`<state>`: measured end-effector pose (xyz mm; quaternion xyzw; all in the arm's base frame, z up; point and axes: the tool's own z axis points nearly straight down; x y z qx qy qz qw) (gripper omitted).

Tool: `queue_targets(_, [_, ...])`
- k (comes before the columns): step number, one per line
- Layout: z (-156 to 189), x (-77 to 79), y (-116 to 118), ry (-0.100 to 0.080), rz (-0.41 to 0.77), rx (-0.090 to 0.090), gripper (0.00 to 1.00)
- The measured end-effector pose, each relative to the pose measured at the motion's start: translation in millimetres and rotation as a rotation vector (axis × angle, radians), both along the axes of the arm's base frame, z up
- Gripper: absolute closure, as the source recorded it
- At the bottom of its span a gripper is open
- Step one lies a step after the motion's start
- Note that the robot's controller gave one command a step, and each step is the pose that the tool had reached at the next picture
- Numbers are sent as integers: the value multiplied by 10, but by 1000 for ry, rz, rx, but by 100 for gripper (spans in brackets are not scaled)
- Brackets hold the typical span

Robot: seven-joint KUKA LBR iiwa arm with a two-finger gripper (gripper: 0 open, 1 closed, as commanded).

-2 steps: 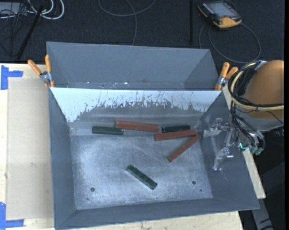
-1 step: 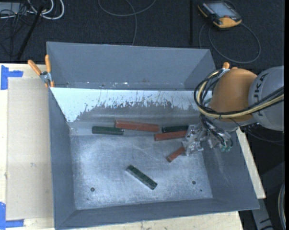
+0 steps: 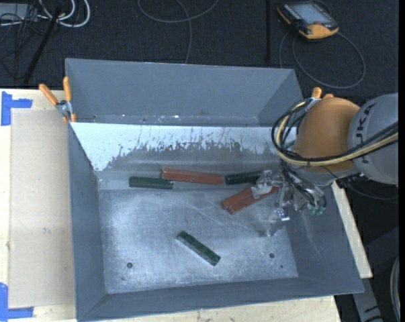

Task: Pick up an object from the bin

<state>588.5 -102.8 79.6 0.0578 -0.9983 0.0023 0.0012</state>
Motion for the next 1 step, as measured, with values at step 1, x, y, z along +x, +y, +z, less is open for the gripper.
queue_targets(1, [1, 10, 5, -5, 0, 0, 0])
